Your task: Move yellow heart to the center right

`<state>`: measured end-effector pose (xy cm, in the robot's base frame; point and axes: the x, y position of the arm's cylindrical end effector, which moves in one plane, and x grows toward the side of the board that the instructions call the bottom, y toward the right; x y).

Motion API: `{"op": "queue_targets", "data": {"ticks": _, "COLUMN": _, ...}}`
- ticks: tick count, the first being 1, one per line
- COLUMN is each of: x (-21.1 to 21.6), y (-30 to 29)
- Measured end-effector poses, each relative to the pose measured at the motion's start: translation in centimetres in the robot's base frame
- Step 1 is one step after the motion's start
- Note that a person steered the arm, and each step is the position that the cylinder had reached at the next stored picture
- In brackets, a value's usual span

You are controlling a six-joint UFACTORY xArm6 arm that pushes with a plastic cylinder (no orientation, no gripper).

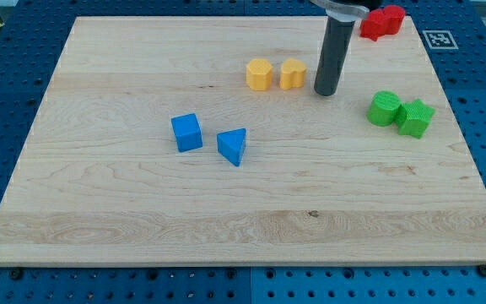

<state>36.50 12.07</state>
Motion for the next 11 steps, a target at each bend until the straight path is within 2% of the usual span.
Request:
{"op": "queue_targets", "data": {"ticks": 2, "x": -6.7, "y": -1.8}}
{"op": "queue_targets", "data": {"ticks": 3, "x": -6.8, "y": -6.1}}
{"op": "queue_targets", "data": {"ticks": 4, "x": -6.0, "y": -7.6}}
{"op": "queue_targets", "data": {"ticks": 7, "x": -0.5, "y": -5.0}}
{"op": "queue_targets", "data": {"ticks": 9, "x": -3.1, "y": -4.4}}
{"op": "queue_targets", "data": {"ticks": 11, "x": 1.4, "y": -2.8}}
